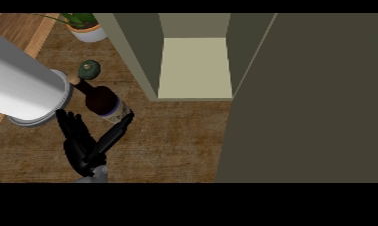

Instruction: Pick up the wine, place it into the cabinet and close the cabinet

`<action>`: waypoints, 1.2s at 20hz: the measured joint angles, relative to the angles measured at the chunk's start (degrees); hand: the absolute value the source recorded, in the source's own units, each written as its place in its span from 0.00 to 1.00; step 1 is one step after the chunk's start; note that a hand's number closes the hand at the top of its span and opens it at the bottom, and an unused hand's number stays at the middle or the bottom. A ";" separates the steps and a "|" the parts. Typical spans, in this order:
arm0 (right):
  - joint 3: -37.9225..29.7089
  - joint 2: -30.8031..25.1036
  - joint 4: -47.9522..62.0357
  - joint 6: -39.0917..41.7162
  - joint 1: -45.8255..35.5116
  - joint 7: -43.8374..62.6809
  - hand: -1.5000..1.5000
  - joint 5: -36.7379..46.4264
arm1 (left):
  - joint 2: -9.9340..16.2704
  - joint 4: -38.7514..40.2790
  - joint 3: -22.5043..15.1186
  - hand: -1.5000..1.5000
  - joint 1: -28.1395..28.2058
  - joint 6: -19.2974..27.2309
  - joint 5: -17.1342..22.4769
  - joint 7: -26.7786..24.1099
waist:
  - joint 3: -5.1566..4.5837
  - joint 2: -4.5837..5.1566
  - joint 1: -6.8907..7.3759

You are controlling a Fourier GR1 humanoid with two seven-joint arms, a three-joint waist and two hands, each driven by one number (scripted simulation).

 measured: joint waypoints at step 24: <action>0.83 -0.26 -0.08 -1.41 0.68 0.17 0.00 0.12 | 1.91 27.27 5.23 1.00 -13.88 -16.12 5.46 -15.17 | 0.10 -0.02 -0.23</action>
